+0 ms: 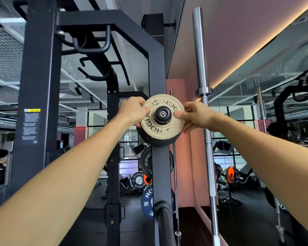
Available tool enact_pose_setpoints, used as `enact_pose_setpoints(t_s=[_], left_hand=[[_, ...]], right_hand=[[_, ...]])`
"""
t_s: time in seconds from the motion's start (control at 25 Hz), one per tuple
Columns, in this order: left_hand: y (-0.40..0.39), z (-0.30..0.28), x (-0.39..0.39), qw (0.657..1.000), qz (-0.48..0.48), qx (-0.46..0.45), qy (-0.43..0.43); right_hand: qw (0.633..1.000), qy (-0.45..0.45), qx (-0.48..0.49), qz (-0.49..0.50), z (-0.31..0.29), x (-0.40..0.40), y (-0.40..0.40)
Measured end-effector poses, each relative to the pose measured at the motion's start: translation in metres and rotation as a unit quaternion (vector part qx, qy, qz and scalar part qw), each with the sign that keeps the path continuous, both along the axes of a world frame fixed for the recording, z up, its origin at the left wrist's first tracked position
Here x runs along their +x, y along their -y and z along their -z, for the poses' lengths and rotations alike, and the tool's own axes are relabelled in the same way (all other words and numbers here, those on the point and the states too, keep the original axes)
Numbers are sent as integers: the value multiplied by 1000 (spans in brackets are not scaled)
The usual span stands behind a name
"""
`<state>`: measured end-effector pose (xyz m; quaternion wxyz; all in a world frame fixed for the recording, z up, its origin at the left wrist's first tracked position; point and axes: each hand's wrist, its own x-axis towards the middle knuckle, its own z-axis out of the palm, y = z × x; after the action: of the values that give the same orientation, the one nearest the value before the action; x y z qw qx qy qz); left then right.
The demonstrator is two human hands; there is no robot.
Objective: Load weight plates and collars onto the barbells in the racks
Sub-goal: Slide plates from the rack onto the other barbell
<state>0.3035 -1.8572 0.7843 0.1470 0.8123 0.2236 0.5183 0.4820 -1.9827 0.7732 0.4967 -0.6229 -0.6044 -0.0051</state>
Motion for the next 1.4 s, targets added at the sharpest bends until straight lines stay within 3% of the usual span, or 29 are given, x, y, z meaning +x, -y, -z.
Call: enact_pose_setpoints(t_s=[0.28,0.52,0.68,0.84,1.04,1.24,1.4], left_hand=[[-44,0,29,1000,-18,0,-5],[-81,-2,51,983,-174,44,-47],[-104,3,73,971,-220,53,-84],[-112,-1,74,975,-209,35,-65],[-96,21,64,969,-203,77,-114],[-87,68,32,967,-152,41,-202],[-74,131,2,961,-120,-27,-247]], right_hand=[[999,-21,10,31,-1,21,-38],[995,-18,-17,98,1,37,-69],[990,-14,24,137,17,50,-100],[991,-30,35,126,20,53,-101],[986,-40,52,156,35,43,-100],[978,74,-8,197,73,31,-85],[979,103,-80,155,121,5,-65]])
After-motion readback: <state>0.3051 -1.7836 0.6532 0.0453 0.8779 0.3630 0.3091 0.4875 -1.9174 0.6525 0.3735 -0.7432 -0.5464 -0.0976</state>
